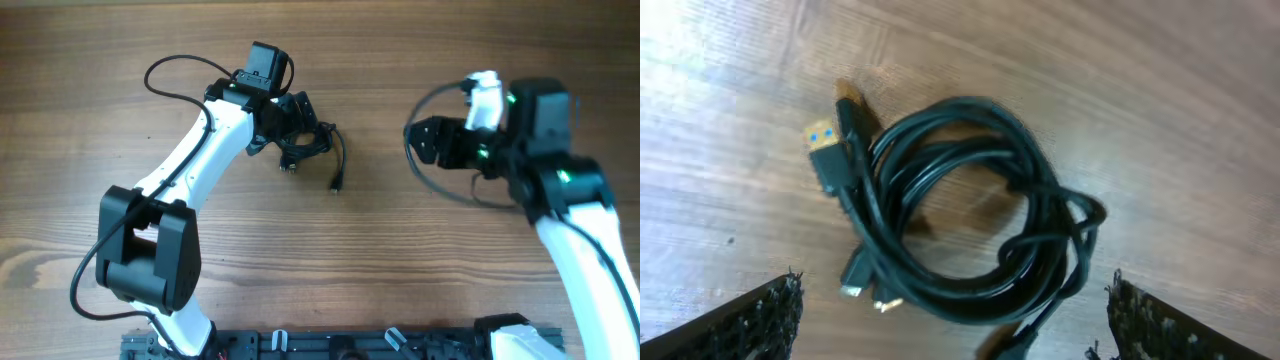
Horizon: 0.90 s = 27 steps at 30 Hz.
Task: Untangle cables
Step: 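Move the right gripper forward toward the cable coil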
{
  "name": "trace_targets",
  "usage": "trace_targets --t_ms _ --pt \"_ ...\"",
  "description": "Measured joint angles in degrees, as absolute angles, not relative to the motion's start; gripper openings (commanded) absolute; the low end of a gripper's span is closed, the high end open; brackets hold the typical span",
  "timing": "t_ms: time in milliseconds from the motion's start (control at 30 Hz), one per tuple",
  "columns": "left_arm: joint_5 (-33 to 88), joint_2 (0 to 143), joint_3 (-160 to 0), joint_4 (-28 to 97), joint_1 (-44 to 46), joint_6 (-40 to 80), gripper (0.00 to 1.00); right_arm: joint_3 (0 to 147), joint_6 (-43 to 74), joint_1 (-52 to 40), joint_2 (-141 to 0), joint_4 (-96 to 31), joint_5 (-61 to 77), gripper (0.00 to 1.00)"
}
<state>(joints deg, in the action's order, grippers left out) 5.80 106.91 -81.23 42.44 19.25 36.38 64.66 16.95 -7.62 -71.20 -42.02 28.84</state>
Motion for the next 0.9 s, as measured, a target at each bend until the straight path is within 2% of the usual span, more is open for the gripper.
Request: trace_targets --t_ms 33,67,233,367,400,467,500,533,600,900 --pt "5.8 106.9 -81.1 40.8 19.2 36.4 1.0 64.7 17.4 -7.6 -73.0 -42.2 30.1 0.07" --pt "5.8 106.9 -81.1 38.5 19.2 36.4 1.0 64.7 17.7 -7.6 -75.2 -42.7 31.4 0.04" --pt "5.8 106.9 -81.2 37.1 19.2 36.4 1.0 64.7 18.2 -7.6 -83.2 -44.4 34.3 0.04" --pt "5.8 106.9 -81.2 37.2 19.2 36.4 1.0 64.7 18.1 -7.6 -88.0 -44.6 35.1 0.17" --pt "5.8 106.9 -81.2 37.5 19.2 36.4 0.94 64.7 18.2 -7.6 -88.9 -44.6 35.2 0.18" --pt "5.8 106.9 -81.2 38.8 19.2 36.8 0.48 64.7 18.3 -7.6 -90.2 -44.5 35.5 0.2" --pt "5.8 106.9 -81.2 39.4 19.2 37.3 0.37 64.7 18.3 -7.6 -90.8 -44.5 35.6 0.21" --pt "5.8 106.9 -81.2 39.9 19.2 37.3 0.22 64.7 18.3 -7.6 -91.3 -44.5 35.6 0.22" --pt "5.8 107.0 -81.2 40.3 19.2 37.4 0.04 64.7 18.3 -7.6 -92.3 -44.3 35.6 0.24" --pt "5.8 110.6 -81.2 43.3 22.2 40.1 0.05 64.7 18.3 -7.6 -92.9 -44.1 35.8 0.29"
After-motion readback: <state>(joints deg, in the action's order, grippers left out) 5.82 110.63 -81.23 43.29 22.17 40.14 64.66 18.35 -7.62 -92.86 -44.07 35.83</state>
